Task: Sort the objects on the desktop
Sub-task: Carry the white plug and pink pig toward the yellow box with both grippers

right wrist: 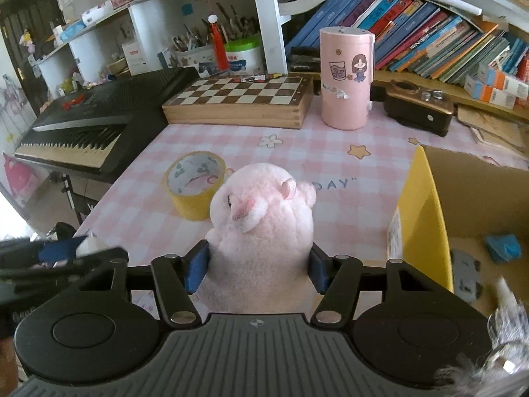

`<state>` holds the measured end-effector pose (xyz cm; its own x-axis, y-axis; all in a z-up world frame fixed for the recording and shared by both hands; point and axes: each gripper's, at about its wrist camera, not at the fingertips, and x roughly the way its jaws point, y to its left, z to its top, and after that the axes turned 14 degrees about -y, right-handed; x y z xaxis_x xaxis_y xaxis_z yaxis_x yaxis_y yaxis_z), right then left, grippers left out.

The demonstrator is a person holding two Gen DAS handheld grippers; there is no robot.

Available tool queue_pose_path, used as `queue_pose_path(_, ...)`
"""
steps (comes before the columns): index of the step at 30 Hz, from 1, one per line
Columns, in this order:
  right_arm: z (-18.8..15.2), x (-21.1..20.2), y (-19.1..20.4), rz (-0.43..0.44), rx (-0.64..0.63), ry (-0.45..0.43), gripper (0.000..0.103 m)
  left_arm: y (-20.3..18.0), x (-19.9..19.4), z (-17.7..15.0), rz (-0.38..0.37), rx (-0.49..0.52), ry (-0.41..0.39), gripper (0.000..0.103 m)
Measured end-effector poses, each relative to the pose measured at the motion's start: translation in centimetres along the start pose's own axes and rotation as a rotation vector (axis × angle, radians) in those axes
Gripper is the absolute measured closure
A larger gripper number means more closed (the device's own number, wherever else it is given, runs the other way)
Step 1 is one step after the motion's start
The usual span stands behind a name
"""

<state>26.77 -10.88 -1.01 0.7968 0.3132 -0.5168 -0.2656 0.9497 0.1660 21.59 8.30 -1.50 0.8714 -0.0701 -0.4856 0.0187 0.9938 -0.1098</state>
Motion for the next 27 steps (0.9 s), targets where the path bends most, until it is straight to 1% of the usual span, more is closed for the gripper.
queue_pose_path(4,-0.6,-2.2,0.8,-0.003,-0.016,-0.022,0.045,0.1,-1.8,0.0,-0.039,-0.007,-0.008,0.059)
queue_pose_path(7,-1.0,-4.0,1.2,-0.009,-0.018,-0.041,0.045,-0.1,-3.5,-0.1,-0.067,0.004,-0.031,0.058)
queue_pose_path(11,-1.9,-5.8,1.9,-0.007,-0.018,-0.033,0.045,-0.3,-5.4,-0.5,-0.097,0.01,-0.05,0.058)
queue_pose_path(16,-3.1,-7.9,2.9,-0.028,-0.031,-0.033,0.045,-0.2,-7.6,-1.1,-0.129,0.03,-0.066,0.058)
queue_pose_path(27,-6.9,-12.0,6.5,-0.025,-0.019,-0.01,0.045,0.9,-13.3,-4.4,-0.146,0.056,-0.062,0.058)
